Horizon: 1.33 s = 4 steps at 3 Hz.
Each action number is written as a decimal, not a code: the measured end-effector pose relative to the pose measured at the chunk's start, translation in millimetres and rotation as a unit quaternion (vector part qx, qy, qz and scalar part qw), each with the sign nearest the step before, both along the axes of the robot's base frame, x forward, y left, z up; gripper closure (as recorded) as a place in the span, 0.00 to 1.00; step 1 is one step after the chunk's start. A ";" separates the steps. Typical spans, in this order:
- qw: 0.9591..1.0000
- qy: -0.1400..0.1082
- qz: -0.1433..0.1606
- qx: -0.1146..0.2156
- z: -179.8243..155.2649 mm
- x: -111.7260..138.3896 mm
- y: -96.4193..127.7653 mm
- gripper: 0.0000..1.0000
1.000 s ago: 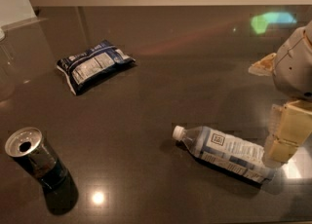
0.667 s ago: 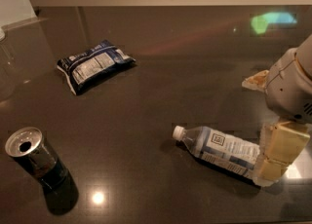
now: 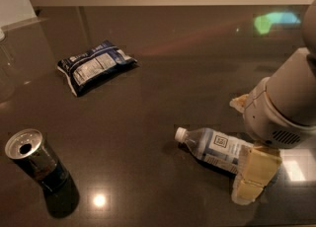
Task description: Move blue plastic bottle near blue chip bag
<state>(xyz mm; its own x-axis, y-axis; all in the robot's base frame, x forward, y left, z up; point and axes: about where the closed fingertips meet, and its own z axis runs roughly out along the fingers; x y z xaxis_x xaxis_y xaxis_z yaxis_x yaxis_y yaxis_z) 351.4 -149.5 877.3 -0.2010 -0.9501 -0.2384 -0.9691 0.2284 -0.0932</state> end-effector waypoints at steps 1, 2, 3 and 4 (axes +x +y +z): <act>1.000 0.011 -0.009 -0.009 -17.7 -1.1 3.1 0.00; 0.999 0.019 -0.020 -0.018 -28.8 -0.9 0.9 0.00; 0.999 0.028 -0.029 -0.031 -36.1 -1.5 -2.5 0.19; 0.998 0.034 -0.036 -0.037 -38.3 -0.9 -6.0 0.41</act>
Offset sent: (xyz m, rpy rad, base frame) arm -0.0015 -0.0035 -0.0416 -0.0591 0.0584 -0.0692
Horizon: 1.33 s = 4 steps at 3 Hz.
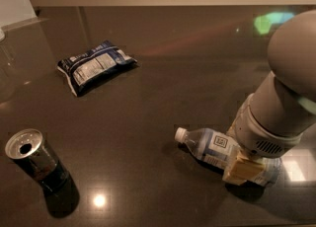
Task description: Move blue plastic bottle near blue chip bag
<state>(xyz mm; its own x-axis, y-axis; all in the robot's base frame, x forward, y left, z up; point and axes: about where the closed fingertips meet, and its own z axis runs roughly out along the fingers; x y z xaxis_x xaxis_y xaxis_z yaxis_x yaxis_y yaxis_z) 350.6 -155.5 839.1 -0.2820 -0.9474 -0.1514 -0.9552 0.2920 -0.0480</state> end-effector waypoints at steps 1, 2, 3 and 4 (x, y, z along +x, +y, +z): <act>1.000 0.003 -0.008 -0.003 5.4 2.9 -2.8 0.64; 1.000 -0.003 -0.012 0.003 24.7 17.5 2.5 0.88; 1.000 -0.009 -0.013 0.017 47.8 45.6 16.3 1.00; 0.999 -0.012 -0.013 0.031 63.2 80.1 34.5 1.00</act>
Offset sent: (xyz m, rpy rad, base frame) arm 0.0387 0.0100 0.0540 0.0260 -0.0290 -0.0332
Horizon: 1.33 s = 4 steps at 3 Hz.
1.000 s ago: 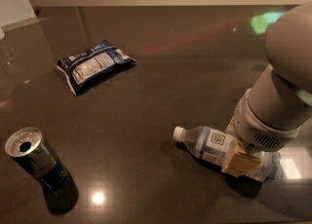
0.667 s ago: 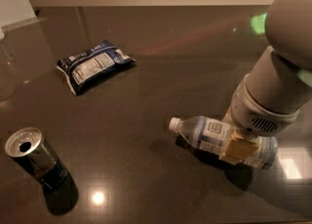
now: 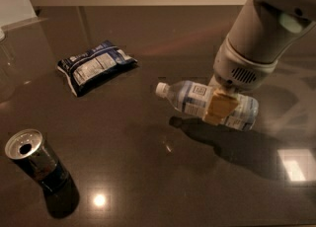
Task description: Move blue plastic bottle near blue chip bag
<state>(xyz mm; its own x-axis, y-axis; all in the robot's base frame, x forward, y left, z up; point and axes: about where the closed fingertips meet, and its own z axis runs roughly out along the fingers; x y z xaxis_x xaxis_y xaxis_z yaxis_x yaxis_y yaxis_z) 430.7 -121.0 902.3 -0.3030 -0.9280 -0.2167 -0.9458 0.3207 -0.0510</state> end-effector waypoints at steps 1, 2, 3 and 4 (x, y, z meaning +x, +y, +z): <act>1.000 0.001 0.004 0.011 2.9 32.2 25.0 1.00; 1.000 0.001 0.012 0.021 0.7 61.9 56.9 1.00; 0.999 0.002 0.014 0.030 -3.6 89.7 85.4 1.00; 0.999 0.000 0.020 0.036 -5.6 115.8 113.0 1.00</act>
Offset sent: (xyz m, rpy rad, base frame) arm 0.0978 0.0959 -0.0030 0.0616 0.0135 0.0436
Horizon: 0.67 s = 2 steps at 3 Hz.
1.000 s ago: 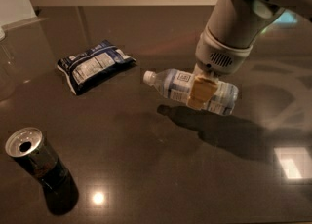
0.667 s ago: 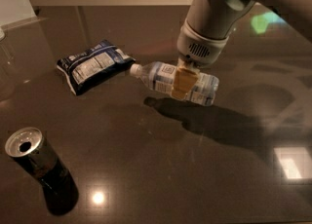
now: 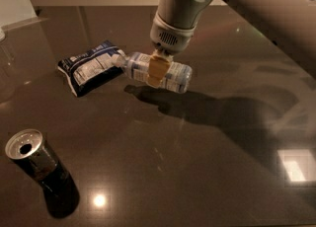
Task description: Move blue plastic bottle near blue chip bag
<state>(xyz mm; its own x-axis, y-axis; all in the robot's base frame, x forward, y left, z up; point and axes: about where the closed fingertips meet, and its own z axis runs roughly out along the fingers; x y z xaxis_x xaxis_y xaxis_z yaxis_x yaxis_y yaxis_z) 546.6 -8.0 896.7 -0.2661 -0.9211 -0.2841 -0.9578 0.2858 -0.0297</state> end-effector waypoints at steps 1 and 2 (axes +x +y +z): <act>1.000 -0.005 0.016 -0.004 -2.9 19.4 27.4 1.00; 1.000 -0.003 0.027 -0.015 -10.8 30.4 44.2 0.82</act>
Offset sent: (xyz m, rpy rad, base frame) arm 0.0435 0.0627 -0.0203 -0.0623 0.0047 0.0797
